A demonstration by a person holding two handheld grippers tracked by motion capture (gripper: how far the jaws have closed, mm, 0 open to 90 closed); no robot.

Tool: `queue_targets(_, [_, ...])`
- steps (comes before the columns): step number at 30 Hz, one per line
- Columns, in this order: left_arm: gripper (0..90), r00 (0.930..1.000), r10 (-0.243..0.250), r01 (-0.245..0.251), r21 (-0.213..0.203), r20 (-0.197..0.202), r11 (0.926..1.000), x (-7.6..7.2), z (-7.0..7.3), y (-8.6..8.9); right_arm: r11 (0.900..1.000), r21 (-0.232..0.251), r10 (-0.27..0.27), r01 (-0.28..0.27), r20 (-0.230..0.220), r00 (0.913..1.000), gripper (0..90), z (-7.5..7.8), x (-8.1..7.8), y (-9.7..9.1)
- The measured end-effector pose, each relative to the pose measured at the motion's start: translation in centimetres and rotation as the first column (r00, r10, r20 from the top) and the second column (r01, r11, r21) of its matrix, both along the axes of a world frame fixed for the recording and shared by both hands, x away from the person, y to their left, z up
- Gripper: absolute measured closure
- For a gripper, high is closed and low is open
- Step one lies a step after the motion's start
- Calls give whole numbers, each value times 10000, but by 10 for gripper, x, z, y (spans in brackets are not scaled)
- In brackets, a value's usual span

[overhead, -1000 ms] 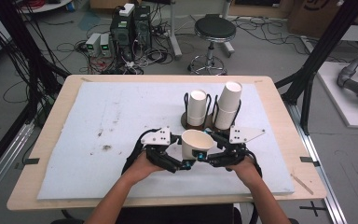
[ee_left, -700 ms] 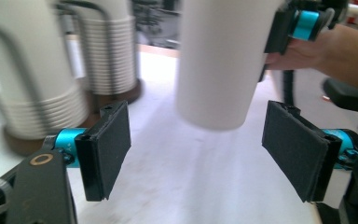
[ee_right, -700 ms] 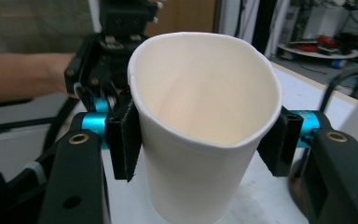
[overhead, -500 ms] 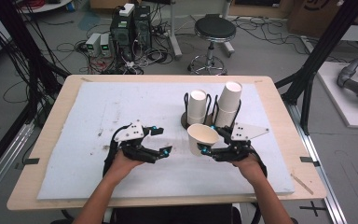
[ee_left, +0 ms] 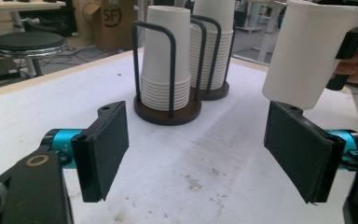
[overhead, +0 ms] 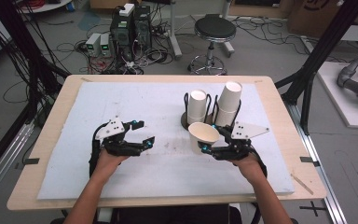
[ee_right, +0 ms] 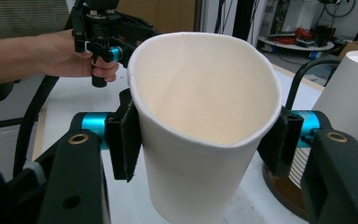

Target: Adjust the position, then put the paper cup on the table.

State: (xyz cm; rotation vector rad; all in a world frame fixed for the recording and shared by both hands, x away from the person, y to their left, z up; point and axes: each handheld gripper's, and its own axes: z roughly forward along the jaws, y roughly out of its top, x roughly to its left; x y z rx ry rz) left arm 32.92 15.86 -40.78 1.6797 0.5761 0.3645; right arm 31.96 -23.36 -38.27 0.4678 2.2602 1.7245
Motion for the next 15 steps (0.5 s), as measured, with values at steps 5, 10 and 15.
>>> queue_targets(5, [220,9997,238,-239,15,67,9997,-4,-1,6,10000,-46,4,-4,23,10000,405,0,-1,1])
queue_targets(10, [220,9993,368,-368,59,30,9993,-4,-2,10,10000,-28,-40,40,19,10000,405,0,1,0])
queue_targets(15, [221,9989,458,-458,30,75,9989,-3,-2,14,10000,-16,-98,98,9,10000,405,1,1,-1])
